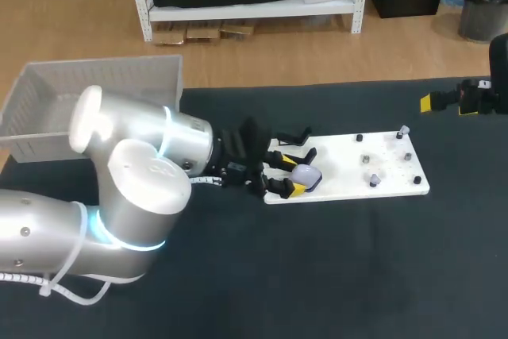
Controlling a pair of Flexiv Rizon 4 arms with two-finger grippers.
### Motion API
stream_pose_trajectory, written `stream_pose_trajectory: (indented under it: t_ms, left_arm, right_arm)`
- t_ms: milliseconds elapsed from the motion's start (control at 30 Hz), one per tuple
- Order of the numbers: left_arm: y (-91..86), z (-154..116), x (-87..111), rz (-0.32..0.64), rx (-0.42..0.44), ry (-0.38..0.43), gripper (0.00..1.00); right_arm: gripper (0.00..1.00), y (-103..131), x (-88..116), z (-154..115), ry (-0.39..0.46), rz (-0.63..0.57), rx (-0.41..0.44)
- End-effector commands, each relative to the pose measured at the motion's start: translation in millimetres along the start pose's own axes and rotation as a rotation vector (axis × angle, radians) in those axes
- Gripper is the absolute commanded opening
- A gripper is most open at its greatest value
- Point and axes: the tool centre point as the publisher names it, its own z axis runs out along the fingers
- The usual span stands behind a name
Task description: Pick up each earbud case from the left stands, insert the matching earbuds, close the lid, and place the case in the box.
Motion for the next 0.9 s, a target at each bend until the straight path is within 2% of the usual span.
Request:
stream_pose_trajectory:
  t_ms: [33, 400, 600, 700, 767, 833, 900]
  left_arm:
    - [4.2, 7.4, -2.6, -0.003, 0.006, 0.008, 0.60]
    - [3.1, 13.1, -3.7, -0.007, 0.015, -0.005, 0.54]
    - [2.4, 13.3, -1.6, -0.018, 0.022, -0.015, 0.46]
    - [1.7, 13.0, -1.3, -0.021, 0.024, -0.020, 0.38]
    - [1.2, 12.9, -1.1, -0.021, 0.025, -0.021, 0.14]
    - [0.5, 12.7, -1.0, -0.021, 0.026, -0.022, 0.01]
    - [-0.8, 11.9, -1.8, -0.019, 0.028, -0.024, 0.00]
  right_arm:
    - [1.00, -1.1, -0.2, -0.2, 0.001, -0.001, -0.004]
    - [1.00, -1.1, -0.2, -0.2, 0.001, -0.001, -0.004]
    - [1.00, -1.1, -0.2, -0.2, 0.001, -0.001, -0.004]
    - [1.00, -1.1, -0.2, -0.2, 0.001, -0.001, -0.004]
    - [1.00, -1.1, -0.2, -0.2, 0.001, -0.001, -0.004]
    - [1.00, -1.1, -0.2, -0.2, 0.001, -0.001, -0.004]
    - [1.00, -1.1, -0.2, -0.2, 0.001, -0.001, -0.004]
